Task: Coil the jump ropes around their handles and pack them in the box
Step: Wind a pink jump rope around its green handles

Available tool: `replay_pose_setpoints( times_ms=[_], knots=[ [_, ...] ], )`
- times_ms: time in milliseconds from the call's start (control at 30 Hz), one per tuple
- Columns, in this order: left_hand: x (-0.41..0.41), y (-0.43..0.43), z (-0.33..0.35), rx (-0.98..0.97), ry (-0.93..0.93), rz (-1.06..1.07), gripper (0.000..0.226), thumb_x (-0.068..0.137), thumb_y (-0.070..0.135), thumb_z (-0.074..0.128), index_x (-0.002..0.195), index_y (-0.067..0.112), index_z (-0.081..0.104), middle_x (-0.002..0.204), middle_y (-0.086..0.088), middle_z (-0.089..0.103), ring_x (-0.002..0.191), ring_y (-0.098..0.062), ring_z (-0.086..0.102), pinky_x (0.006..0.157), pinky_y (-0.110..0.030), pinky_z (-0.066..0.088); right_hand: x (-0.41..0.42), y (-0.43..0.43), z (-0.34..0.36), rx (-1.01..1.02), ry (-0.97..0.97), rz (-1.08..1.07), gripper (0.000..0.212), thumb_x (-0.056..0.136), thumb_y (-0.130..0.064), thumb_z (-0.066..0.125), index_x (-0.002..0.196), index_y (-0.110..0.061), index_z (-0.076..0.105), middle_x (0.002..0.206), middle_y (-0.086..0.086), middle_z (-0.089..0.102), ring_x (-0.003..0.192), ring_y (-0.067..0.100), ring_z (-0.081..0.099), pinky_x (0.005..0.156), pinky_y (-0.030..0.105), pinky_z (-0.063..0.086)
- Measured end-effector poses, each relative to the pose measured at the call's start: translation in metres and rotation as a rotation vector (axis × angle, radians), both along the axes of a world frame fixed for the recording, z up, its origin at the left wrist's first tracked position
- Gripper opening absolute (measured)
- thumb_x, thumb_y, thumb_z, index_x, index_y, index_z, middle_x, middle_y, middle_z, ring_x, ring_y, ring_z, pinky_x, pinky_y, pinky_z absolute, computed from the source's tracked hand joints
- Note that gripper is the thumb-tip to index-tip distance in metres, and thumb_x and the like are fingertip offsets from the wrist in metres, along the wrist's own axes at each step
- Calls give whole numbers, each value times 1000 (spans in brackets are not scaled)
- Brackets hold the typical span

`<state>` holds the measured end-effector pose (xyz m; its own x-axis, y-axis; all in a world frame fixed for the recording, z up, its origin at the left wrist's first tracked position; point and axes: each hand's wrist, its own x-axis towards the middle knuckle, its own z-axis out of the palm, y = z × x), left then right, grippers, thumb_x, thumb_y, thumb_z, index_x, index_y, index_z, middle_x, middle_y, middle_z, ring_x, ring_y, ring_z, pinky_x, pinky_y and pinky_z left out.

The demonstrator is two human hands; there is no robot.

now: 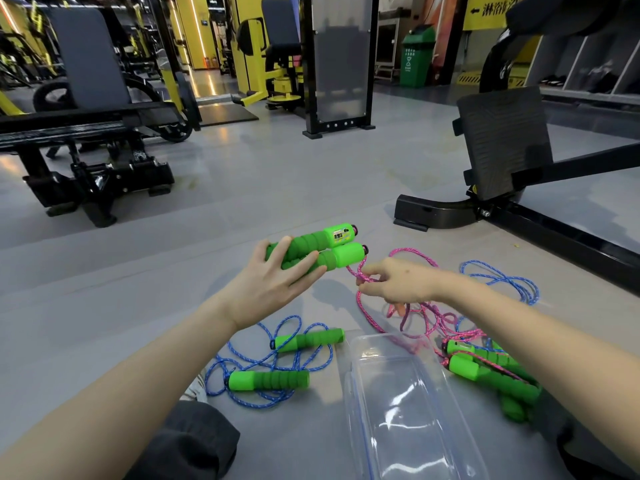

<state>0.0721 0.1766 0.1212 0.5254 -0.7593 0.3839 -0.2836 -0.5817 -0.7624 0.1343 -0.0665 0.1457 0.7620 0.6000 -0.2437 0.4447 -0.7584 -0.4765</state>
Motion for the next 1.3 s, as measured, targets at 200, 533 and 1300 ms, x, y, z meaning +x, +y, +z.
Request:
replay_pose_setpoints(
  times_ms=[200, 533, 1300],
  knots=[
    [10, 11, 8, -87, -116, 24, 45, 95, -2, 24, 130, 13, 49, 124, -11, 56, 95, -46, 60, 66, -43, 46, 17, -25, 6, 148, 42, -68, 17, 93, -17, 50, 76, -16, 53, 52, 3, 49, 47, 16, 49, 50, 21, 39],
    [5, 41, 7, -19, -117, 50, 45, 94, -3, 31, 132, 11, 50, 123, -12, 60, 97, -48, 58, 71, -46, 46, 80, -94, -8, 348, -180, -708, 29, 93, -6, 41, 70, -9, 58, 94, 20, 64, 76, 31, 61, 67, 32, 48],
    [10, -3, 27, -165, -158, -138, 41, 96, 2, 35, 133, 16, 49, 132, -8, 52, 101, -45, 57, 71, -45, 44, 10, -57, 16, 255, 258, -207, 86, 75, -29, 76, 146, -31, 26, 148, 1, 33, 136, 13, 31, 106, 27, 29]
  ],
)
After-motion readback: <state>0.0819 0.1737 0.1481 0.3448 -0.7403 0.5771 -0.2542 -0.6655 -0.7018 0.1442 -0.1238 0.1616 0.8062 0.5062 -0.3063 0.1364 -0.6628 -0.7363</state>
